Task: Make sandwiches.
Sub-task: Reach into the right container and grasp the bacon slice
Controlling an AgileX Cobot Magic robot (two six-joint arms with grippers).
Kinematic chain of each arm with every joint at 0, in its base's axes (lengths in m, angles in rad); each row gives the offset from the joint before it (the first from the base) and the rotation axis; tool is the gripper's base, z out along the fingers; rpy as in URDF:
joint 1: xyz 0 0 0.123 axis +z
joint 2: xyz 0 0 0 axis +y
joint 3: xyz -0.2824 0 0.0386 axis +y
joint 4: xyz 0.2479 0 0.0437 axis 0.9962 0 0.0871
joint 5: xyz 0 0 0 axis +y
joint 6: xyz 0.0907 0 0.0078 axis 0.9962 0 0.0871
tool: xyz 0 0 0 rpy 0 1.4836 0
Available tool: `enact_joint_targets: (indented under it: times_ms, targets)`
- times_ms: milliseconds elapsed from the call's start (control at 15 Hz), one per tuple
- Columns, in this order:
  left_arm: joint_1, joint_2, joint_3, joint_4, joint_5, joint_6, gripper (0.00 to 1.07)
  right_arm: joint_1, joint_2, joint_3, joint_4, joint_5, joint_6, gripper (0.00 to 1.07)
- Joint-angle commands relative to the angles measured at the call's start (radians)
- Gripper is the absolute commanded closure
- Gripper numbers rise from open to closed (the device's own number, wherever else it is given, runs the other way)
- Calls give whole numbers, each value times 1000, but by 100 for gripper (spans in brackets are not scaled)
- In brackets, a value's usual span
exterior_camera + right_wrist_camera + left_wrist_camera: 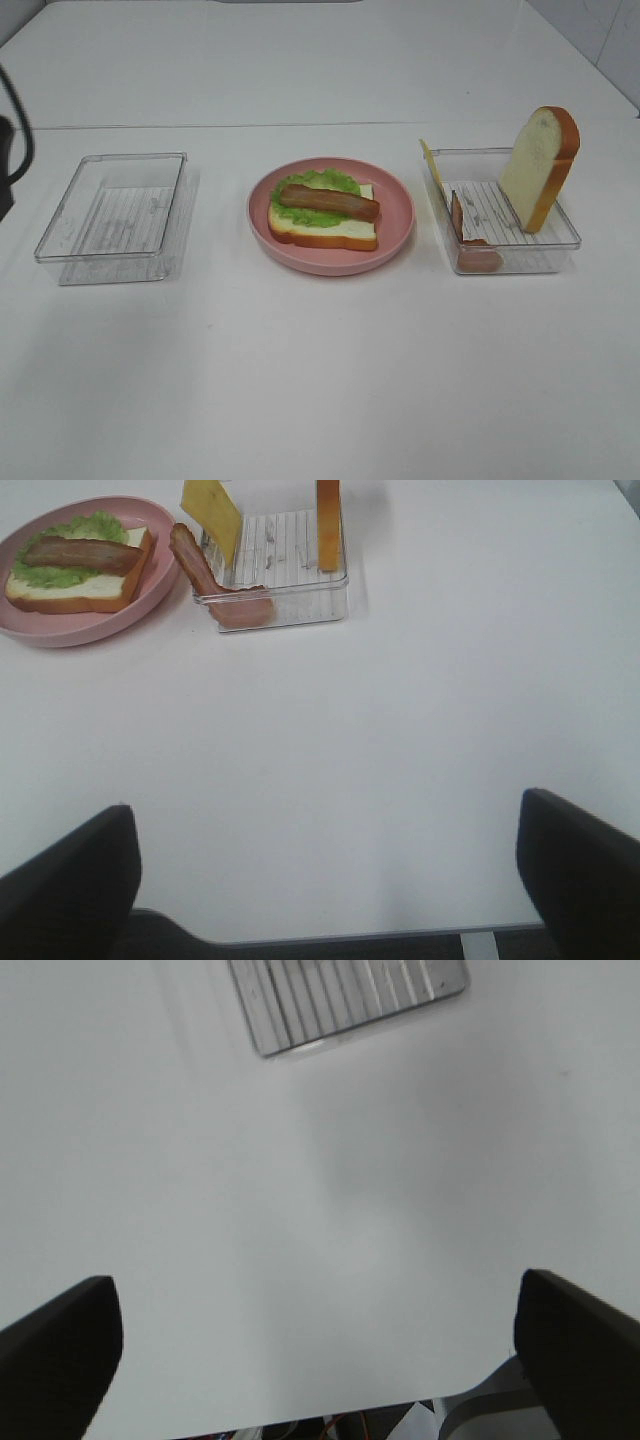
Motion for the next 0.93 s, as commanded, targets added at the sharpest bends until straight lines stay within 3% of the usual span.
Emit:
enact_joint_targets:
  times_ms: [67,200,333,533,600,667,933]
  targets:
    - [1,-159,135,20,-12,-56,5,-2,-33,4,0,-9,-4,9]
    - [1,-343,273,21,10,-118,5,-2,-33,4,0,-9,-4,9]
    - [1,-459,341,18,60,-133,5,-2,-33,4,0,-9,-4,9]
    - [1,-728,417,14,111,-103,5,-2,-33,4,0,-9,-4,9]
    - [1,-810,429,5,109,-68,5,-2,-33,4,0,-9,-4,9]
    - [1,-919,450,-33,111,19,5,-2,-33,4,0,-9,-4,9]
    - [1,-1068,555,-173,94,239,5,-2,-33,4,0,-9,-4,9]
